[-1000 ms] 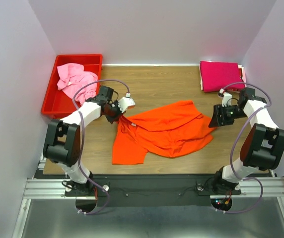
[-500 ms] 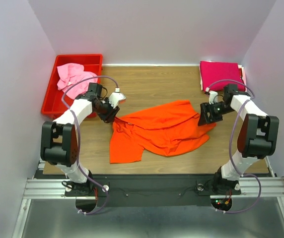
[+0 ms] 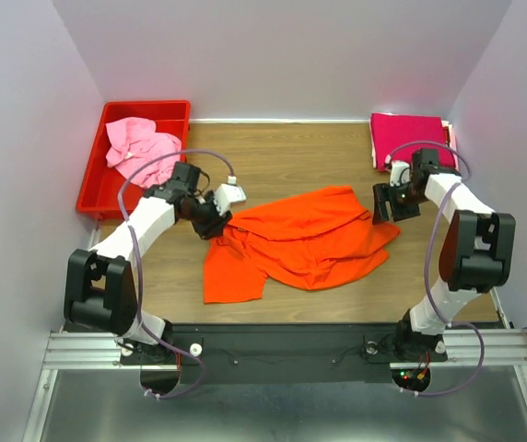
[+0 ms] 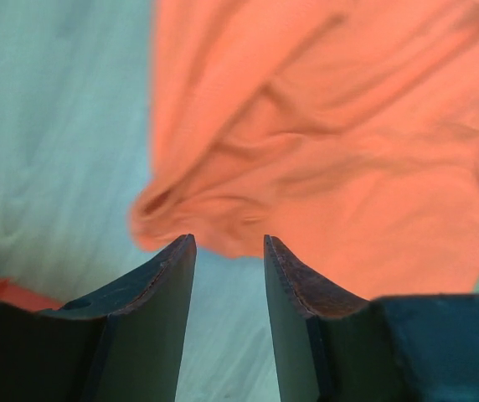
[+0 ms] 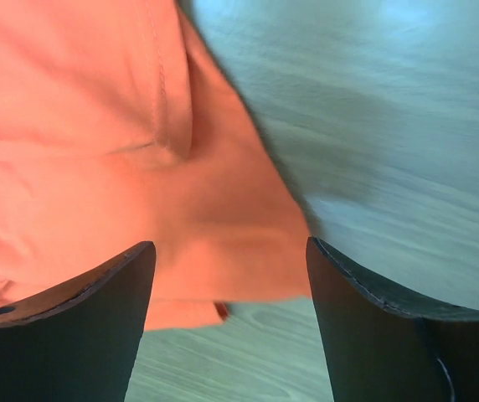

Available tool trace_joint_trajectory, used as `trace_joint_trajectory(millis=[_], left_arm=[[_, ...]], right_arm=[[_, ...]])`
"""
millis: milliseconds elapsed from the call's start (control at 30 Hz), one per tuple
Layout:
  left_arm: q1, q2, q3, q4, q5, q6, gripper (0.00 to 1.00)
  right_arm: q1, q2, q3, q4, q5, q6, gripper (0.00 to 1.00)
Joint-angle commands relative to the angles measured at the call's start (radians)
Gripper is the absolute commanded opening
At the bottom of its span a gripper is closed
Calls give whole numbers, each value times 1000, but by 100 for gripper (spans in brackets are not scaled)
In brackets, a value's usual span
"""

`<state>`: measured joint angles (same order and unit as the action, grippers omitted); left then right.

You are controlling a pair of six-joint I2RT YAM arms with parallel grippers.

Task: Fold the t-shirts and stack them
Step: Flatten the tshirt out

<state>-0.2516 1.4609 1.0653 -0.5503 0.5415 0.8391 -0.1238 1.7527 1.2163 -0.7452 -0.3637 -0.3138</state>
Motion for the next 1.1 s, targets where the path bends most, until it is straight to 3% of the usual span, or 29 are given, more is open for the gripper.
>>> trace_joint_trajectory(millis=[0, 200, 367, 533, 567, 767, 867, 1067], left_arm=[[-92, -43, -91, -42, -14, 57, 47], [-190, -50, -248, -13, -83, 97, 43], [-195, -39, -284, -4, -117, 117, 41], [-193, -30, -301, 12, -123, 132, 41], [-195, -25, -304, 18, -124, 133, 41], [-193, 10, -318, 49, -106, 138, 35], [-189, 36, -317, 53, -101, 138, 31], [-128, 82, -271, 33, -77, 127, 29]], right_arm=[[3, -119, 14, 49, 77, 12, 78], [3, -42, -15, 50, 128, 16, 78], [1, 41, -18, 47, 80, 28, 65], [3, 19, 20, -19, -32, 24, 23], [3, 4, 34, -31, -93, 27, 1], [15, 37, 248, -17, -294, 155, 1], [51, 177, 528, 32, -363, 243, 1], [182, 511, 863, 60, -333, 309, 1]])
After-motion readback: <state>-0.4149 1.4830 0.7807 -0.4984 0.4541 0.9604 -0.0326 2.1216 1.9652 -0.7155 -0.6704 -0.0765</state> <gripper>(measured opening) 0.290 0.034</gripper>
